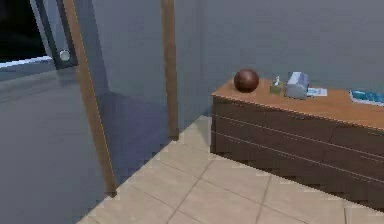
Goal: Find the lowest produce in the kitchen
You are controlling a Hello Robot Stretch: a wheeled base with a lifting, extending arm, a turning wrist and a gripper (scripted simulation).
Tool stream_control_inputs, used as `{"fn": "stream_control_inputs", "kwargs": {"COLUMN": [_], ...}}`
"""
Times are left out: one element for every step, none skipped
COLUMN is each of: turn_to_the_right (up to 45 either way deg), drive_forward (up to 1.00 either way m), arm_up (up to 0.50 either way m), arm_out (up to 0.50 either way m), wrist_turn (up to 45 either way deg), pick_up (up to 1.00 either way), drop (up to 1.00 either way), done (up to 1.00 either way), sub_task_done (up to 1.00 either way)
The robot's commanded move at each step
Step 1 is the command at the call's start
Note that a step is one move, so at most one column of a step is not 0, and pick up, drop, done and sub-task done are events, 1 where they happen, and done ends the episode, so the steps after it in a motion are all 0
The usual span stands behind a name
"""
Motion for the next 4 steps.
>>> {"fn": "stream_control_inputs", "kwargs": {"turn_to_the_right": [-9.0,0.0,-6.0,0.0], "drive_forward": [0.0,1.0,0.0,0.65], "arm_up": [0.0,0.0,0.0,0.0], "arm_out": [0.0,0.0,0.0,0.0], "wrist_turn": [0.0,0.0,0.0,0.0], "pick_up": [0.0,0.0,0.0,0.0], "drop": [0.0,0.0,0.0,0.0], "done": [0.0,0.0,0.0,0.0], "sub_task_done": [0.0,0.0,0.0,0.0]}}
